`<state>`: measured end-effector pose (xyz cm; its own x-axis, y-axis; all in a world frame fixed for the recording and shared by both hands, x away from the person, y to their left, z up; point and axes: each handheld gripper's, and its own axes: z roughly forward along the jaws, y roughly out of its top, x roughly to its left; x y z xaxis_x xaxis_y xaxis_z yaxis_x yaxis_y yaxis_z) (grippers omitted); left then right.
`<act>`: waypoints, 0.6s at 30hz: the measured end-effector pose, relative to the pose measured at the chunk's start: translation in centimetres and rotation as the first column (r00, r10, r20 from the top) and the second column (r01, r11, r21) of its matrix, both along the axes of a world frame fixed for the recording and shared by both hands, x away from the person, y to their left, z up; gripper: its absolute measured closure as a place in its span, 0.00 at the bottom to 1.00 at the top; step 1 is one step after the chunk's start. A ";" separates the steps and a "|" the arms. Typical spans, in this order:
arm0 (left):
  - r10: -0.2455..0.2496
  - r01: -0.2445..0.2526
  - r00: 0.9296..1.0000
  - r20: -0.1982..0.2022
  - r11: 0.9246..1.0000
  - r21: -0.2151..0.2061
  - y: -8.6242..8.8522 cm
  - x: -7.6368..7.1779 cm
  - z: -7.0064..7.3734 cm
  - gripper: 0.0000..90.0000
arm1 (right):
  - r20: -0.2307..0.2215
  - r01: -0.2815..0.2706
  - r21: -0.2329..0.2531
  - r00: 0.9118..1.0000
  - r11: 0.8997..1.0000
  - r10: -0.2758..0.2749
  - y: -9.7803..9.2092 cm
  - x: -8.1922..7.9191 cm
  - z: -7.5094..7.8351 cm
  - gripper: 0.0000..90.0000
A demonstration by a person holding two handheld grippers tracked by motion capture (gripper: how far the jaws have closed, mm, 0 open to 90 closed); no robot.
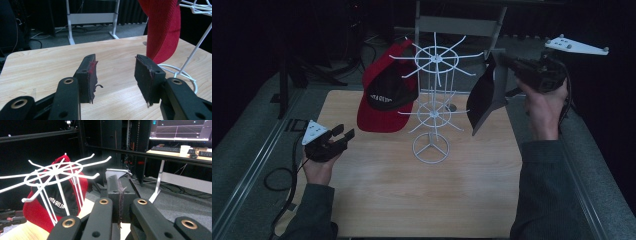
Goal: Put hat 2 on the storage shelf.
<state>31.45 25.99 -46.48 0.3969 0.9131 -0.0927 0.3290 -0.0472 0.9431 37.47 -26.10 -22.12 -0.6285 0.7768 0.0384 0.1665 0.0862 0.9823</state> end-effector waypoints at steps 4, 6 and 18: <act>0.000 0.000 1.000 0.000 1.000 -0.001 0.0 0.0 0.0 0.59 | 0.010 -0.008 -0.001 1.000 1.000 0.008 0.5 0.0 0.4 1.00; 0.001 -0.001 1.000 0.000 1.000 -0.002 0.0 0.0 0.0 0.59 | 0.009 -0.009 -0.002 1.000 1.000 0.009 0.6 0.0 0.5 1.00; 0.005 -0.005 1.000 -0.001 1.000 -0.003 0.2 0.0 -0.1 0.58 | 0.014 -0.044 -0.022 0.999 0.999 0.045 2.2 0.0 0.7 1.00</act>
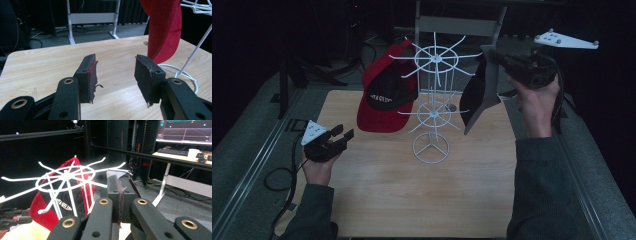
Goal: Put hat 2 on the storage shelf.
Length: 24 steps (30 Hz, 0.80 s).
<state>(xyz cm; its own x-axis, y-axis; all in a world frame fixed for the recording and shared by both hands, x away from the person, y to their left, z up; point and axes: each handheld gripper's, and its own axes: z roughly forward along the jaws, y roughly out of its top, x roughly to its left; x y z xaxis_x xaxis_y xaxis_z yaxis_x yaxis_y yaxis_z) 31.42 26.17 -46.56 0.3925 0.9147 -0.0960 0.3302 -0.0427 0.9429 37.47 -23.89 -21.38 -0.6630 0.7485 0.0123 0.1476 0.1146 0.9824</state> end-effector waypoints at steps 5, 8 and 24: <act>-0.002 0.002 1.000 -0.002 1.000 -0.001 -0.1 0.0 0.0 0.58 | -0.003 -0.013 -0.021 1.000 1.000 0.013 0.7 -0.1 -0.3 1.00; -0.002 0.002 1.000 -0.001 1.000 -0.002 -0.1 0.0 0.0 0.58 | -0.009 -0.018 -0.024 1.000 1.000 0.018 1.1 0.0 -0.6 1.00; 0.004 -0.004 1.000 -0.004 1.000 -0.005 0.1 -0.1 -0.2 0.58 | -0.039 -0.044 -0.027 0.998 0.999 0.042 1.8 0.6 -2.4 0.99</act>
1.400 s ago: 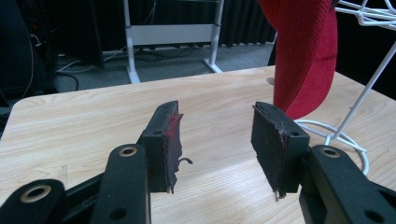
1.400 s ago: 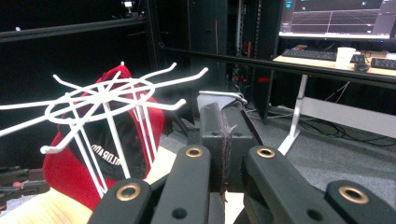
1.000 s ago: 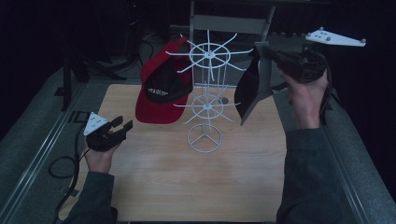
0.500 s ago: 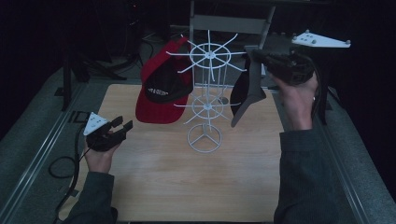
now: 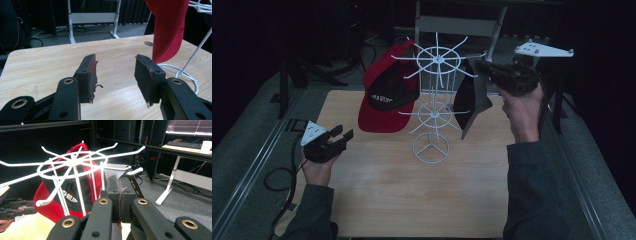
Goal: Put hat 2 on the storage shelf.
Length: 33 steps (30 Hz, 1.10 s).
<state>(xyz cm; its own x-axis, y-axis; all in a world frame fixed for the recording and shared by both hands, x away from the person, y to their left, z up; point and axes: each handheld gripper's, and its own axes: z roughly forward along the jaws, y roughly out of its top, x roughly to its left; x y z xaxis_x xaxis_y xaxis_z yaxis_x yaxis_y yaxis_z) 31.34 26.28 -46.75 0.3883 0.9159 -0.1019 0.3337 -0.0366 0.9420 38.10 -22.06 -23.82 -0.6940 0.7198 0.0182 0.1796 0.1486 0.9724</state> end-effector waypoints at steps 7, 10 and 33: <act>0.000 0.000 1.000 -0.003 1.000 0.002 0.0 0.1 -0.1 0.58 | -0.007 -0.006 0.002 1.000 1.000 0.006 -0.1 0.3 -0.4 0.96; 0.000 0.000 1.000 -0.003 1.000 0.001 -0.1 0.0 -0.1 0.58 | -0.008 -0.004 0.001 1.000 1.000 0.004 -0.2 0.3 -0.6 0.91; 0.008 -0.008 1.000 -0.001 1.000 0.002 0.2 -0.1 0.1 0.58 | -0.004 0.092 -0.066 0.996 0.994 -0.092 -2.7 -0.7 -3.5 0.42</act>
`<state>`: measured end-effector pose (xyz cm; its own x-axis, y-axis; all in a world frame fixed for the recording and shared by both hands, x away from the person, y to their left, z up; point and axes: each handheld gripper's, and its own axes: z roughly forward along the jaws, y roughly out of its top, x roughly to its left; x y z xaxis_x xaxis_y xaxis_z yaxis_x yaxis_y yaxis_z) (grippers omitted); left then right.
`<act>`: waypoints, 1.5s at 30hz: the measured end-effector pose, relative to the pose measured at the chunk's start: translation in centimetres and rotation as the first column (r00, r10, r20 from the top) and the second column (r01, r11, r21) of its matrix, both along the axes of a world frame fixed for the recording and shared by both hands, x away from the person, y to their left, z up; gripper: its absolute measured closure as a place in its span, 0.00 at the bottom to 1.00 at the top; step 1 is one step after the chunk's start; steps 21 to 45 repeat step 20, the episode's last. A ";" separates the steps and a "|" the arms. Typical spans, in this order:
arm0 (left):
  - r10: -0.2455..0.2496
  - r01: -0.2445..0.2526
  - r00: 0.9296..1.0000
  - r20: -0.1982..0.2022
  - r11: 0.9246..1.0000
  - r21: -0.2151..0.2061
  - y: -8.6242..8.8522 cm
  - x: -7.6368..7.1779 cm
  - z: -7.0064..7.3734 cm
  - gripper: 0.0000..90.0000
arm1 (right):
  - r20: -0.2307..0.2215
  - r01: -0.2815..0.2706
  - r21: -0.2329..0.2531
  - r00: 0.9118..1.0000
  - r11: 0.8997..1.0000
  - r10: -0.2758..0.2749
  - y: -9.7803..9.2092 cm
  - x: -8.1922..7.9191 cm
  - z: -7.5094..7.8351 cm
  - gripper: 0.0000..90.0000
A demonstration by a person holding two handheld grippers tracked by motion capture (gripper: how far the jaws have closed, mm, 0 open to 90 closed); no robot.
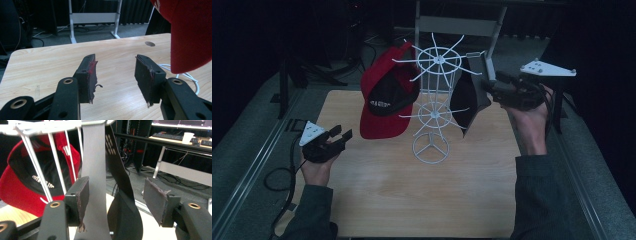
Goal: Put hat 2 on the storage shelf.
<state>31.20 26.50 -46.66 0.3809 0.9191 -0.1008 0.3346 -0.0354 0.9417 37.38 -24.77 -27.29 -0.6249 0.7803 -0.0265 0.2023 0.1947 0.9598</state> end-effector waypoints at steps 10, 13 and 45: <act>0.002 -0.002 1.000 -0.003 1.000 -0.002 0.0 0.0 -0.1 0.57 | -0.023 -0.001 0.001 1.000 1.000 0.001 -1.0 -0.8 -2.2 0.39; 0.002 -0.002 1.000 -0.005 1.000 -0.002 0.0 0.0 -0.2 0.57 | -0.027 -0.003 0.008 1.000 1.000 0.003 -1.2 -0.9 -2.5 0.39; 0.003 -0.003 1.000 -0.011 1.000 0.002 -0.1 0.0 -0.4 0.57 | -0.042 -0.003 0.020 0.999 1.000 0.004 -2.0 -1.3 -3.6 0.39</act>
